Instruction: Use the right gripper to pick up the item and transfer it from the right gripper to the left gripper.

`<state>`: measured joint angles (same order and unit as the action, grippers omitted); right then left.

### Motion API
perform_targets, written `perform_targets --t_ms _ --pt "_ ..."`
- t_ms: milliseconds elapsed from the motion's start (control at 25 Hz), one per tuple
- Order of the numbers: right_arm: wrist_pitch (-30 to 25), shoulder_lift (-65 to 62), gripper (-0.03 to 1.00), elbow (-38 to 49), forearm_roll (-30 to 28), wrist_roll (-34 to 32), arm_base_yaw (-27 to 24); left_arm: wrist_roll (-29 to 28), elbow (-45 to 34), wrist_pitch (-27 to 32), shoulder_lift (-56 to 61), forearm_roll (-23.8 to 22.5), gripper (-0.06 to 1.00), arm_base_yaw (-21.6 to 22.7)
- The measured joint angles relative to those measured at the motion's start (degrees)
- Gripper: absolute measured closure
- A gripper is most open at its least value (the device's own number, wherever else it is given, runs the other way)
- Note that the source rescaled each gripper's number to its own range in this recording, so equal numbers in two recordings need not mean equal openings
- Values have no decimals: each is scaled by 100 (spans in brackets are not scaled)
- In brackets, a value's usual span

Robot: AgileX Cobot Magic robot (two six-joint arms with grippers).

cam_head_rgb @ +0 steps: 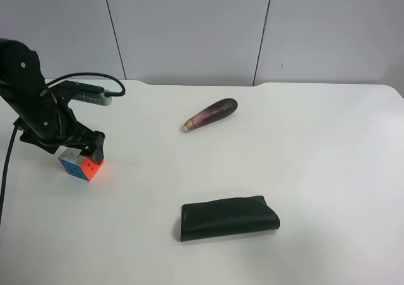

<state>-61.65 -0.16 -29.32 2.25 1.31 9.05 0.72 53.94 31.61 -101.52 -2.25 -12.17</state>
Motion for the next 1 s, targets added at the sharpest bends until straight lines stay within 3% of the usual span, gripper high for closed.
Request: perform_targets --t_ms 200,360,640,1000 --pt "0 0 -3 0 0 0 0 -23 918 1622 458 0 -4 0" --pt "0 0 -3 0 0 0 0 -22 1314 2514 1055 33 -5 0" --pt "0 0 -3 0 0 0 0 -28 1332 3435 2575 57 -5 0" --pt "0 0 -3 0 0 0 0 -72 315 3752 4829 75 -5 0"
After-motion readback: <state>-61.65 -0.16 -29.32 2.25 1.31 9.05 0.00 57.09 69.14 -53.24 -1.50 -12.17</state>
